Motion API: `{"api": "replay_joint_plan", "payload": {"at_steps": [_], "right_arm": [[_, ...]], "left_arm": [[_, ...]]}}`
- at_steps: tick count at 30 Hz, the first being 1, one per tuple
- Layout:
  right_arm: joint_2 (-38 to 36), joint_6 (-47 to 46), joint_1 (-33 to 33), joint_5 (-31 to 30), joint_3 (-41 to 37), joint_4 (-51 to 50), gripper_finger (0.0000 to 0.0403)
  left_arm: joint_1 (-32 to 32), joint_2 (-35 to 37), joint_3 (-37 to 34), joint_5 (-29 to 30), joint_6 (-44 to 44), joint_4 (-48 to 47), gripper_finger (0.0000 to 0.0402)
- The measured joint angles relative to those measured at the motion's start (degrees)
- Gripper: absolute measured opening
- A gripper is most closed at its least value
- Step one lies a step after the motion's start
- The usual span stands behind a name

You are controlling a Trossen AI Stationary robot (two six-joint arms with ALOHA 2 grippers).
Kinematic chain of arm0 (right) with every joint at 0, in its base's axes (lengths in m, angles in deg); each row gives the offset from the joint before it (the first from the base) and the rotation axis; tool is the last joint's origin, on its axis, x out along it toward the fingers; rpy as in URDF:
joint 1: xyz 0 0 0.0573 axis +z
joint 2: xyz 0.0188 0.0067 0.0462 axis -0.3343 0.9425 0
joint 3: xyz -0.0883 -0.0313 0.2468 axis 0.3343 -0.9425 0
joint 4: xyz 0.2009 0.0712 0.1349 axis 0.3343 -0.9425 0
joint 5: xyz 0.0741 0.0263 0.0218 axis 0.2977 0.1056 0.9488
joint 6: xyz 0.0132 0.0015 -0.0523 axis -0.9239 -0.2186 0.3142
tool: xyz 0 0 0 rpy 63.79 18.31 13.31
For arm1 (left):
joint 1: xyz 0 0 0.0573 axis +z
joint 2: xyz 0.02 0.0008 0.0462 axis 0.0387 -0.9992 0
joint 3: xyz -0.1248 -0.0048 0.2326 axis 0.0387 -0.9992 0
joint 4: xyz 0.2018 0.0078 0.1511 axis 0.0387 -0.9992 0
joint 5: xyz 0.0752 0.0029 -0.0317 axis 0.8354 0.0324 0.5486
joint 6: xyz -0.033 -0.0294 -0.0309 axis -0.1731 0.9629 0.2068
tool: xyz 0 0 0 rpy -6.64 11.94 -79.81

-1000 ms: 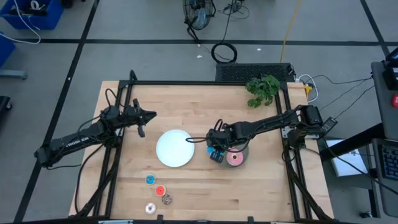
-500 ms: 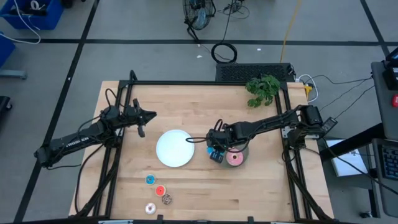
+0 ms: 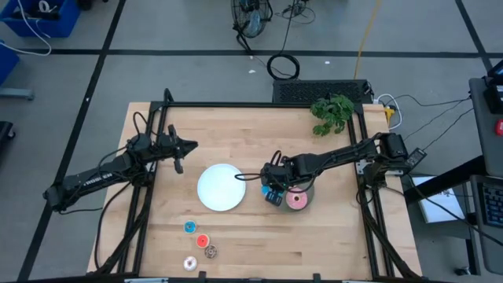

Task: Pick & Place donuts
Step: Put the large blue donut on the gray plate

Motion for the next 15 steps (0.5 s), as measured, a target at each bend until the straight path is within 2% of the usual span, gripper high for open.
{"api": "replay_joint_plan", "payload": {"at_steps": [7, 12, 15], "right_arm": [[0.0, -0.4, 0.6, -0.3, 0.0, 1.6, 0.0013], [0.0, -2.4, 1.7, -3.2, 0.0, 1.0, 0.0013], [0.0, -3.8, 2.3, -2.4, 0.0, 1.4, 0.0013]], "left_arm": [[0.0, 0.0, 0.0, 0.0, 0.1, 0.0, 0.0037], [0.0, 0.0, 0.0, 0.0, 0.3, 0.0, 0.0037], [0.0, 0.0, 0.0, 0.0, 0.9, 0.0, 0.0037]]}}
